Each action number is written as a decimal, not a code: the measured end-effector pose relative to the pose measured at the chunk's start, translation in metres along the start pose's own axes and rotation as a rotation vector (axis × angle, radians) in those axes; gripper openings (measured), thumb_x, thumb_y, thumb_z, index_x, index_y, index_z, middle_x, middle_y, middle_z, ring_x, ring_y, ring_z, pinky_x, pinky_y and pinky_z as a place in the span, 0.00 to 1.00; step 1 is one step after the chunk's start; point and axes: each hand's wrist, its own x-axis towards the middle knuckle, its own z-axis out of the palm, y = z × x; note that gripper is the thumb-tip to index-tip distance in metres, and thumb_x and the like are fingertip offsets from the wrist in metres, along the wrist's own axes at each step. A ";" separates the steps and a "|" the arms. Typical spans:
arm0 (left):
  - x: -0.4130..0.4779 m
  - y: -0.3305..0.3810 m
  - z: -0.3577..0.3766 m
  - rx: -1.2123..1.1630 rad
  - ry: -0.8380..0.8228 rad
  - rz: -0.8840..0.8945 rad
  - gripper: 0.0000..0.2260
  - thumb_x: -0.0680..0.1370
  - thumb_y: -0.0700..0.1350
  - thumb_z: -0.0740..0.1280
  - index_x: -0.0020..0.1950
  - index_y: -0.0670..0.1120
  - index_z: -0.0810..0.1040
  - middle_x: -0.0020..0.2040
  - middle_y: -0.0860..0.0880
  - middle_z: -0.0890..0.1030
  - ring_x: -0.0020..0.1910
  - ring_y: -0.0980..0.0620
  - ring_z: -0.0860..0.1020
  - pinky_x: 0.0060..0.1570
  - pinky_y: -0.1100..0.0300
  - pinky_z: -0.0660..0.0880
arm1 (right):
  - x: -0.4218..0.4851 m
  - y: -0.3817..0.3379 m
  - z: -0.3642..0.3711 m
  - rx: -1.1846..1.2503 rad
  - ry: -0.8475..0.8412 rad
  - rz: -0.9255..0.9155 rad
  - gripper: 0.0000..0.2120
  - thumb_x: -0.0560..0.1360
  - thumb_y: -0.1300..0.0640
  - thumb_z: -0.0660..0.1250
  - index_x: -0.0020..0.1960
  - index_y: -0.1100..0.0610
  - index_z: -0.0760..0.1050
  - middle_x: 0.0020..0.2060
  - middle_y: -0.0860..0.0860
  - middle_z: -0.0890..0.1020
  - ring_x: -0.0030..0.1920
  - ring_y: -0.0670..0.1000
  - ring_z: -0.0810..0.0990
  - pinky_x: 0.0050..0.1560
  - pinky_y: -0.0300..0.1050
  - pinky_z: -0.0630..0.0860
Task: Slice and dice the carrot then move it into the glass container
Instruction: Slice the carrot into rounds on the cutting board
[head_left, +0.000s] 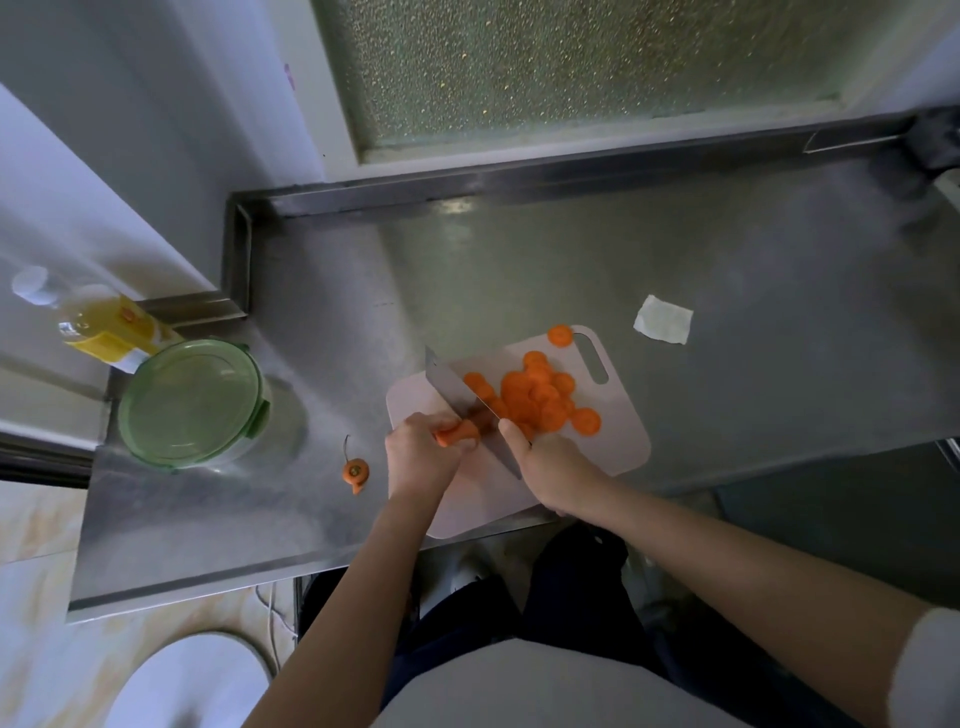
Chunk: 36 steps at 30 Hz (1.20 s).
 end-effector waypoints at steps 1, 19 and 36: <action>0.000 0.000 0.000 -0.007 -0.001 0.000 0.12 0.70 0.42 0.75 0.53 0.43 0.83 0.51 0.48 0.83 0.45 0.58 0.74 0.56 0.61 0.72 | 0.004 0.001 0.004 -0.019 0.011 -0.010 0.22 0.81 0.44 0.50 0.66 0.54 0.72 0.67 0.57 0.72 0.67 0.56 0.70 0.64 0.45 0.65; -0.012 0.000 0.002 -0.012 0.050 0.067 0.07 0.70 0.41 0.73 0.47 0.44 0.84 0.47 0.47 0.83 0.42 0.56 0.72 0.39 0.77 0.64 | 0.041 -0.013 0.009 -0.081 0.101 0.037 0.31 0.80 0.38 0.46 0.29 0.57 0.67 0.28 0.52 0.73 0.34 0.51 0.72 0.33 0.38 0.63; -0.010 -0.012 0.012 -0.006 0.083 0.034 0.14 0.70 0.42 0.74 0.55 0.45 0.82 0.53 0.47 0.81 0.46 0.57 0.72 0.47 0.74 0.62 | 0.014 -0.012 0.006 0.155 0.184 -0.083 0.17 0.81 0.42 0.52 0.34 0.42 0.63 0.29 0.42 0.68 0.34 0.46 0.69 0.38 0.37 0.66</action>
